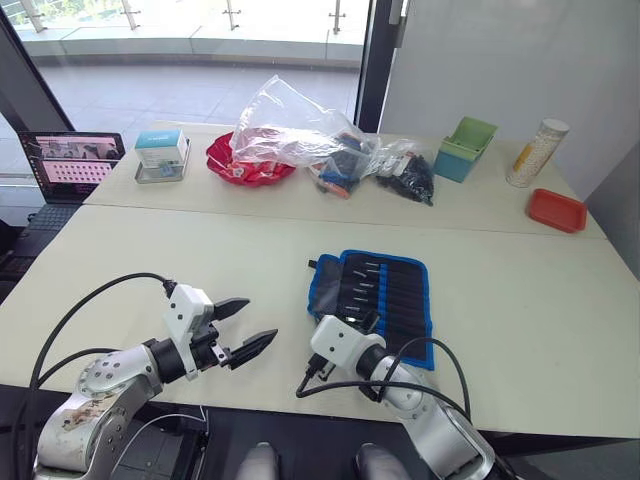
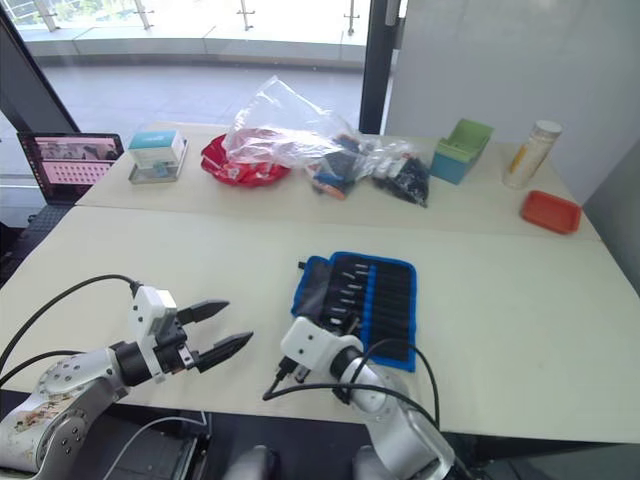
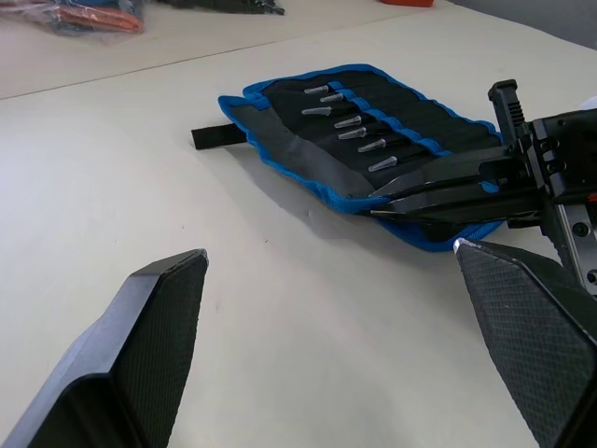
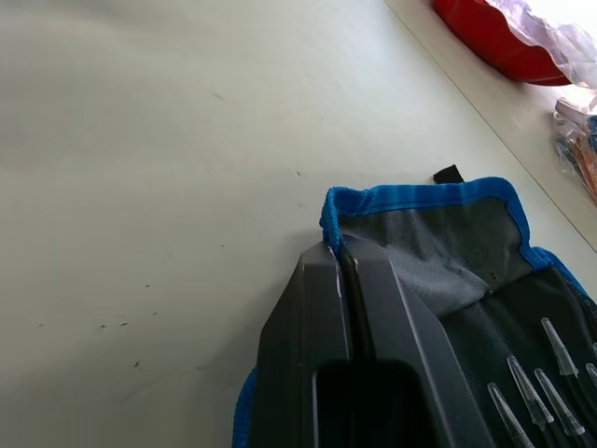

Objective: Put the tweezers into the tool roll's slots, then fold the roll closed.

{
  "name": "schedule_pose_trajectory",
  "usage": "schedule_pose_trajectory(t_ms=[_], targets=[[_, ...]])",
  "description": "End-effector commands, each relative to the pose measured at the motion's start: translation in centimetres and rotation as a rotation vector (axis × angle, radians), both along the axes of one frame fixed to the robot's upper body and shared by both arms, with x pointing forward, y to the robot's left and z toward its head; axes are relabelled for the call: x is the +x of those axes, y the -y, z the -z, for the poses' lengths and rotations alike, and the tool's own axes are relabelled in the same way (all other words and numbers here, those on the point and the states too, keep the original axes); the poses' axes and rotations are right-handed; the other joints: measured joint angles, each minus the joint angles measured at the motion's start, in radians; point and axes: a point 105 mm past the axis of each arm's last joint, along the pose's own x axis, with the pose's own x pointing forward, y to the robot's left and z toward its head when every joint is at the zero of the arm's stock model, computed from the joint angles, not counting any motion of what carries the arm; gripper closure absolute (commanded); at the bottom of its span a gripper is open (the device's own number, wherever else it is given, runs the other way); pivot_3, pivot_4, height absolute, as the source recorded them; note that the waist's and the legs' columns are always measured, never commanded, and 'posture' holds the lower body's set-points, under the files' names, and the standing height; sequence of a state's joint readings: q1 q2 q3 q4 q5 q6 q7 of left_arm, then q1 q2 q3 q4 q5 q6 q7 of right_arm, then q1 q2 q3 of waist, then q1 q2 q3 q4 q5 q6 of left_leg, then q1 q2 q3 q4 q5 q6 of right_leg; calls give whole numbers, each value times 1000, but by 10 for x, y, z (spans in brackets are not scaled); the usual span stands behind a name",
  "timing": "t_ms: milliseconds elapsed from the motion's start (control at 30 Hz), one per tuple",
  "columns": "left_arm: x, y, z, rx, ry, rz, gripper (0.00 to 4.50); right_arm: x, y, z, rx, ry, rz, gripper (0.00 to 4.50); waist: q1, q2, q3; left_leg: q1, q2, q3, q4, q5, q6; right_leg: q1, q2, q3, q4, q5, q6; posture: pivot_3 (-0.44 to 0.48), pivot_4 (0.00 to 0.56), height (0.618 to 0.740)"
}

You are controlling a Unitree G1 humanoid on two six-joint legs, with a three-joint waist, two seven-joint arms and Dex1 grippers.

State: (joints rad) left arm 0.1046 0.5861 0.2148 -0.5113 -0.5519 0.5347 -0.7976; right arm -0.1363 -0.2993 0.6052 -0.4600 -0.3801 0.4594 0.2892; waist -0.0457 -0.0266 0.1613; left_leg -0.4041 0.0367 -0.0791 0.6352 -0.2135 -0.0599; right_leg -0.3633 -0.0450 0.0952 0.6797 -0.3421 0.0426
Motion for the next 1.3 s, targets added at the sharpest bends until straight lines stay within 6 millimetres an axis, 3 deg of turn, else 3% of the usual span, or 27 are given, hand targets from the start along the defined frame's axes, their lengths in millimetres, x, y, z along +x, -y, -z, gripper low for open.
schedule_pose_trajectory(t_ms=[33,267,467,600,733,867,967,1300], targets=[[0,2,-3,-4,34,12,0,-16,-6,-10,-22,88,-189,4487,1,0,0,0,0,0,0,0,0,0,0,0,0,0,0,0,150,723],[10,-6,9,19,35,35,0,-58,21,6,-158,109,-562,4487,3,0,1,0,-1,0,0,0,0,1,-1,0,-1,0,0,0,150,723],[28,-11,16,193,147,243,0,-65,45,10,-287,222,-719,4487,2,0,2,3,0,0,2,0,0,5,0,0,-1,0,0,0,150,723],[38,-10,21,313,298,476,0,-60,61,15,-347,243,-744,4487,6,1,2,4,-1,1,2,0,0,6,0,0,-1,0,0,0,150,723],[69,-6,21,373,259,591,0,-50,69,13,-373,269,-726,4487,15,0,3,2,-1,0,4,0,0,6,0,-2,-1,0,0,0,150,723],[91,7,15,416,266,672,0,-47,72,13,-384,276,-711,4487,18,0,3,0,-2,0,8,0,1,6,0,-2,0,0,0,0,150,723],[105,32,7,436,269,754,0,-51,76,13,-385,263,-679,4487,20,-1,4,-1,-2,0,8,-1,2,6,0,-2,0,0,0,0,150,723],[105,69,17,573,276,954,0,-51,82,7,-386,257,-578,4487,4,-1,4,-1,-3,-1,9,0,2,6,0,-2,0,0,1,0,150,723]])
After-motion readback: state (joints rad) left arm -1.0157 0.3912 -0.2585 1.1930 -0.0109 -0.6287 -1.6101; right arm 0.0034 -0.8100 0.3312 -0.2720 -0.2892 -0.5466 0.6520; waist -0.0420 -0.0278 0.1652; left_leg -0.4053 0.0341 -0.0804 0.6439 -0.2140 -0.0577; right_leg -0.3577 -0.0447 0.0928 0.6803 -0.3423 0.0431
